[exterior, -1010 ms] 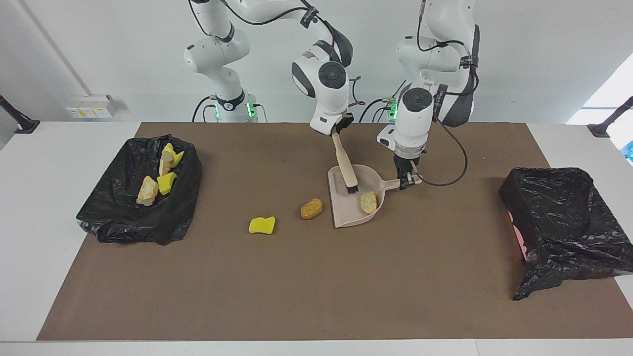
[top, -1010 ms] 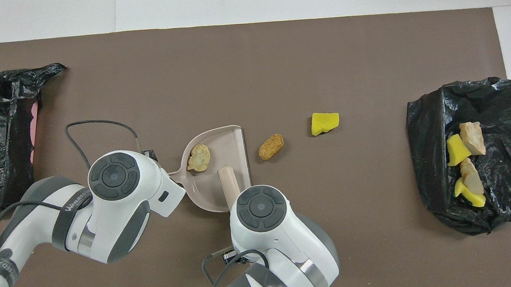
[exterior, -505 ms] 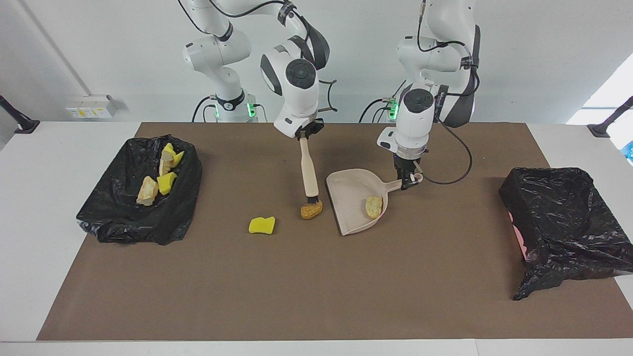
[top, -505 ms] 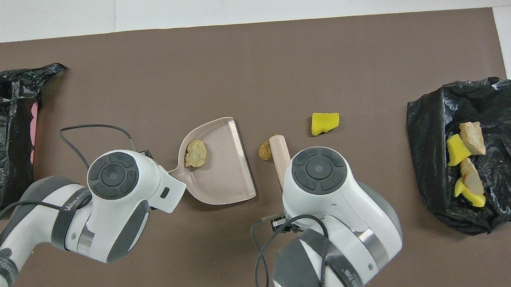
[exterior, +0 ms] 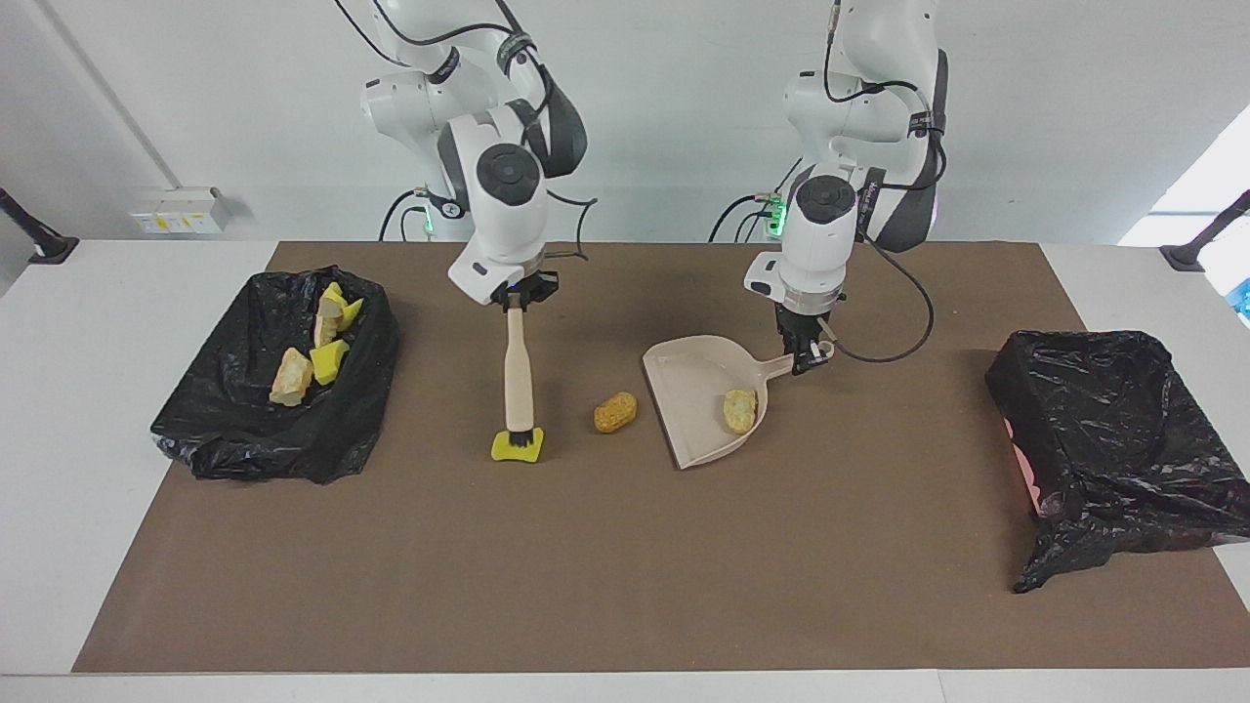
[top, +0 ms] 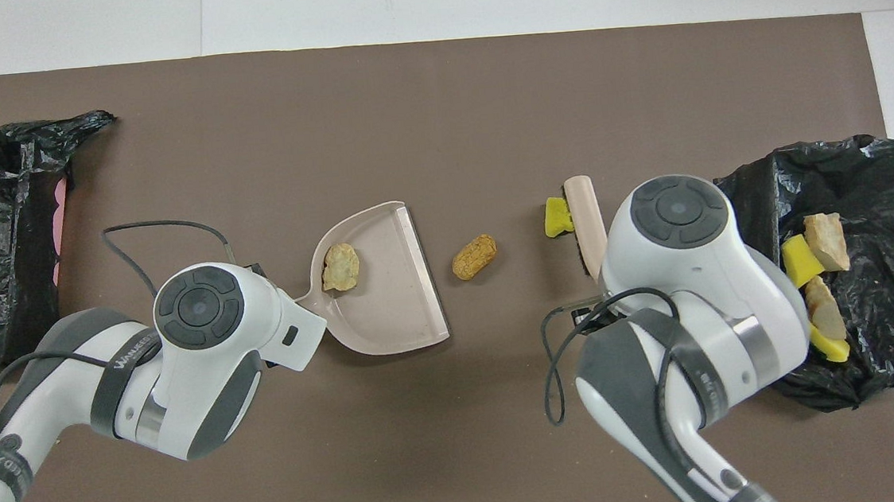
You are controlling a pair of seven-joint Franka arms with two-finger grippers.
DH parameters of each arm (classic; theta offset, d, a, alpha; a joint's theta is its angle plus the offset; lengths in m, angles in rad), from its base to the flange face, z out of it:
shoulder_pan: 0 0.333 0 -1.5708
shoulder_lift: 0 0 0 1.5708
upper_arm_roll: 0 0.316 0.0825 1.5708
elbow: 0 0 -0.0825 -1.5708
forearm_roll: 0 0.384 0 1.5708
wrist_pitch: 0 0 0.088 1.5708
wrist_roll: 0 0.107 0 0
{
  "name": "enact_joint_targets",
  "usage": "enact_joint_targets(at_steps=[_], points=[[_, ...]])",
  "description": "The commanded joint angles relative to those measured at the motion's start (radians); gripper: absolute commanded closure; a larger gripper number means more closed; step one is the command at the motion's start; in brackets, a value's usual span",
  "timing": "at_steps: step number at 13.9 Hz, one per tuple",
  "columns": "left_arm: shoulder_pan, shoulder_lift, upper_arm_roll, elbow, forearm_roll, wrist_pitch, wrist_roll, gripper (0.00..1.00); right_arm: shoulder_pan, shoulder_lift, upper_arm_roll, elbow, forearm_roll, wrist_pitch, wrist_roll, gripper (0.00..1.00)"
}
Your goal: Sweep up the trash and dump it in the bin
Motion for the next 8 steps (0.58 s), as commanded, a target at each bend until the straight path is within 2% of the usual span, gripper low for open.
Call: enact_joint_targets(at_steps=[1,4,8], points=[[-0.009,0.002,0.003,-0.014,0.01,0.017,-0.036,1.0,-0.087,0.021,0.019,0.003,-0.098,0.028,-0.085,1.0],[-0.008,0.002,0.003,-0.011,0.012,0.017,-0.036,1.0,-0.111,0.061,0.022,-0.003,-0.084,0.081,-0.11,1.0],[-0.009,0.002,0.003,-0.011,0.012,-0.008,-0.036,1.0,-0.046,0.084,0.024,-0.007,0.053,0.12,-0.113,1.0]])
